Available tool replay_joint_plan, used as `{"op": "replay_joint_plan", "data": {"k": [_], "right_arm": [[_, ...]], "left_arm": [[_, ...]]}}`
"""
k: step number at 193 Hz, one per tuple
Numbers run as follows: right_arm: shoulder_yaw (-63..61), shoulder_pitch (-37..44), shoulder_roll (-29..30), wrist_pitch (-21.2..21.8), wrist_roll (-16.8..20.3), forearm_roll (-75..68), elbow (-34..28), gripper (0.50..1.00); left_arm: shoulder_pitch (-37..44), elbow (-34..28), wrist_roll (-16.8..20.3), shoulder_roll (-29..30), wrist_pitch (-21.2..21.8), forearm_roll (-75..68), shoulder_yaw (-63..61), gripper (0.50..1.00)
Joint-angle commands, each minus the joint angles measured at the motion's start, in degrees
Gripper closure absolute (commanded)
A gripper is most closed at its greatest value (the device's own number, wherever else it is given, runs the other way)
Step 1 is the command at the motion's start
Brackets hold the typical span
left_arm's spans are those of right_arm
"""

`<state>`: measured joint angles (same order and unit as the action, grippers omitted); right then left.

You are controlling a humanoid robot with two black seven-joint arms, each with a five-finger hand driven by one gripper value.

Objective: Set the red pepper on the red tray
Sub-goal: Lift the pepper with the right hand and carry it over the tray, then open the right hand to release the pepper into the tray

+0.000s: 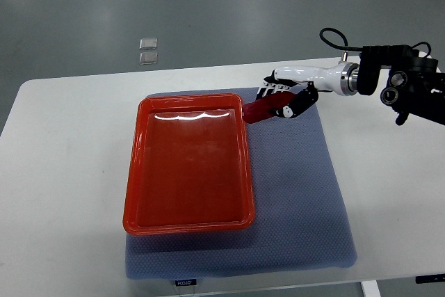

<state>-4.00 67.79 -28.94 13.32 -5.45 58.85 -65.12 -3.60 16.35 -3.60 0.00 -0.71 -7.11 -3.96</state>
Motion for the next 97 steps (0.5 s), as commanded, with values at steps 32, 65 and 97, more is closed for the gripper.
{"op": "replay_joint_plan", "data": {"k": [32, 65, 97], "right_arm": [[3.3, 2.35, 15.31, -0.4, 0.0, -0.14, 9.65, 0.957], [3.56, 1.64, 24.72, -0.49, 0.0, -0.05, 15.89, 0.957], [5.76, -0.2, 28.94, -2.25, 0.0, 0.13, 19.33, 0.948]], "left_arm": [[0.0, 0.26, 0.0, 0.0, 0.01, -0.01, 0.0, 0.5], [0.0, 0.35, 0.0, 0.0, 0.01, -0.01, 0.0, 0.5], [0.0, 0.35, 0.0, 0.0, 0.01, -0.01, 0.0, 0.5]]}}
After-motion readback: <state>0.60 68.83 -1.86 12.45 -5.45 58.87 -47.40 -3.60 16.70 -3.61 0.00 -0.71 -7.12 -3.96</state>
